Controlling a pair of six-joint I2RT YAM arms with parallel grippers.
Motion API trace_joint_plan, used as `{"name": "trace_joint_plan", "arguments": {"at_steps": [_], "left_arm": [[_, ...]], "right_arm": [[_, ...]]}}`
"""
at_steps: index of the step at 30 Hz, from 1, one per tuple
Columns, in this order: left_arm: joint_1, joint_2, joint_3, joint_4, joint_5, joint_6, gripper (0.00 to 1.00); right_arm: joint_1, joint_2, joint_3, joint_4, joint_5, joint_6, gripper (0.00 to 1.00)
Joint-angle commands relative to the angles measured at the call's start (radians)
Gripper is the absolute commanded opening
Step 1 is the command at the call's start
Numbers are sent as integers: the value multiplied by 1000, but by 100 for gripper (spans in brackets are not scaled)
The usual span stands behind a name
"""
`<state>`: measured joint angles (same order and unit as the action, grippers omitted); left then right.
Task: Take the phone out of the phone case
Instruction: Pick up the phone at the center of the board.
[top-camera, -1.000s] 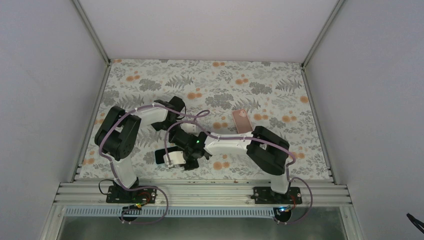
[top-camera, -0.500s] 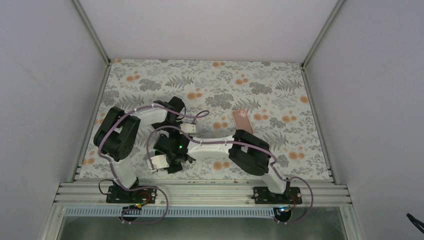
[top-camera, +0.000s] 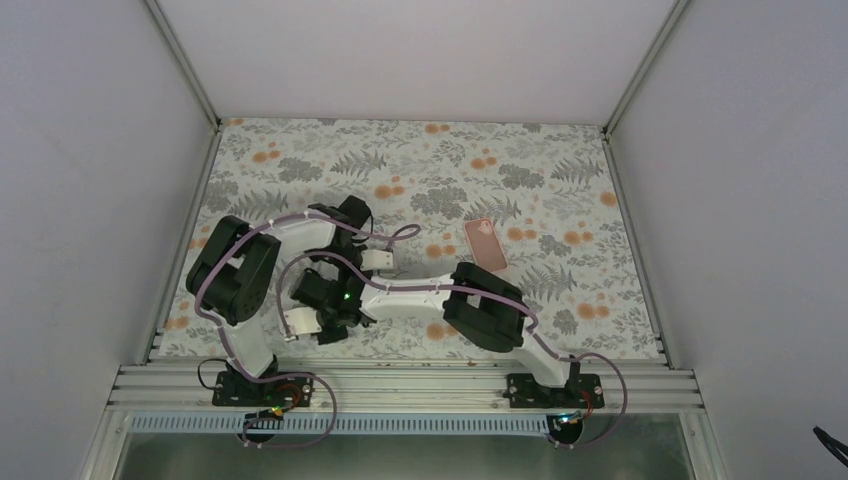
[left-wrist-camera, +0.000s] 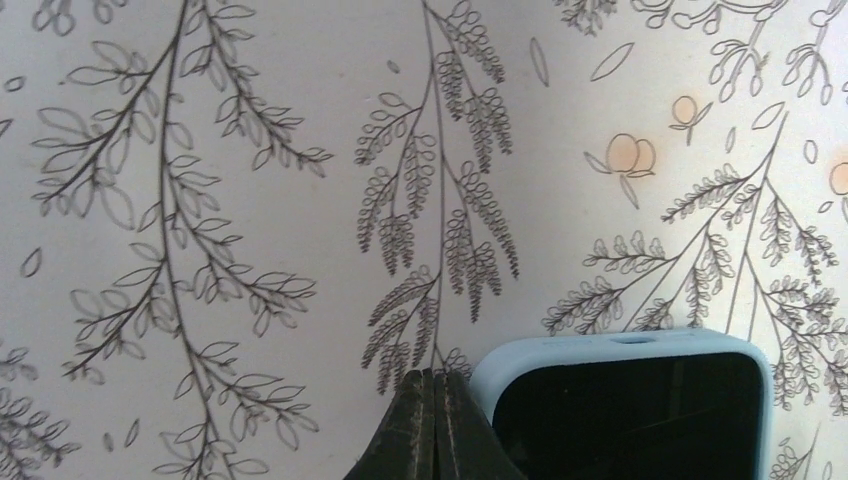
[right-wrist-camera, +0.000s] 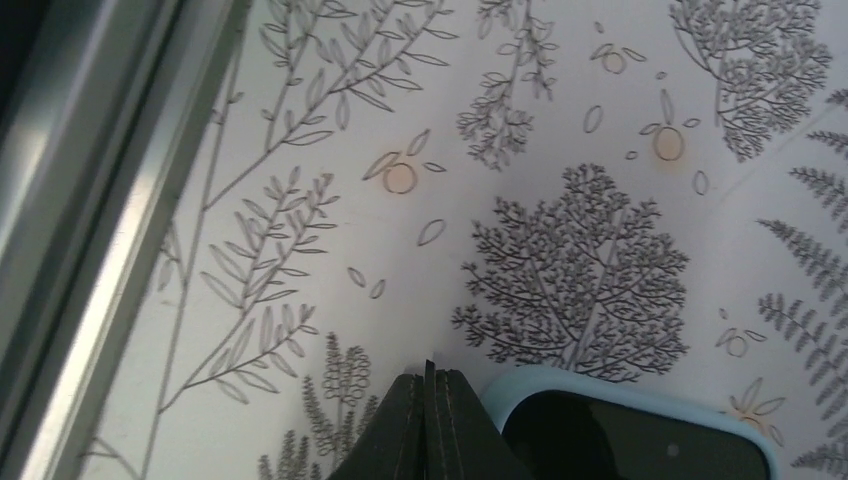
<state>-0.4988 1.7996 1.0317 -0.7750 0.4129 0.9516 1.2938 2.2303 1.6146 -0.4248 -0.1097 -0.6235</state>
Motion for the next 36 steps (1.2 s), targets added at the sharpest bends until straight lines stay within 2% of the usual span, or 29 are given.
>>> {"name": "trace_joint_plan", "arguments": {"at_steps": [1,14,19,20,21,22,24,26,28,29,30,31,36], "left_arm": [[-24,54,-63,-40,-71,1,2],[-43,50,0,-29,-68,-17,2],[-27,37,40,26,-95,-37,3],[-16,34,55,33,-92,-40,11],[1,32,78,31,-83,-40,24],[25,33,106,19,-63,-39,37],[64,37,177,-22,-17,-27,52],[94,36,242,-46,5,-22,74],[122,28,291,-50,-4,-22,86],[141,26,323,-53,-11,-22,97],[161,26,349,-62,-12,-21,100],[184,26,376,-71,-15,-25,100],[304,-24,421,-27,-103,-98,100]], "right_arm": [[-35,48,9,-10,108,32,4],[-87,3,-45,13,181,34,4],[-79,-49,-64,11,132,8,4],[-75,-72,-74,6,117,-1,4],[-71,-93,-80,-6,96,-14,6],[-67,-119,-93,-11,77,-21,15],[-60,-168,-109,-38,26,-41,37],[-48,-213,-122,-62,3,-49,57],[-35,-244,-126,-98,-15,-51,69],[-31,-256,-127,-117,-18,-40,74],[-29,-268,-130,-134,-24,-29,96],[-28,-279,-135,-143,-22,-12,99],[-30,-286,-156,-215,7,103,100]]}}
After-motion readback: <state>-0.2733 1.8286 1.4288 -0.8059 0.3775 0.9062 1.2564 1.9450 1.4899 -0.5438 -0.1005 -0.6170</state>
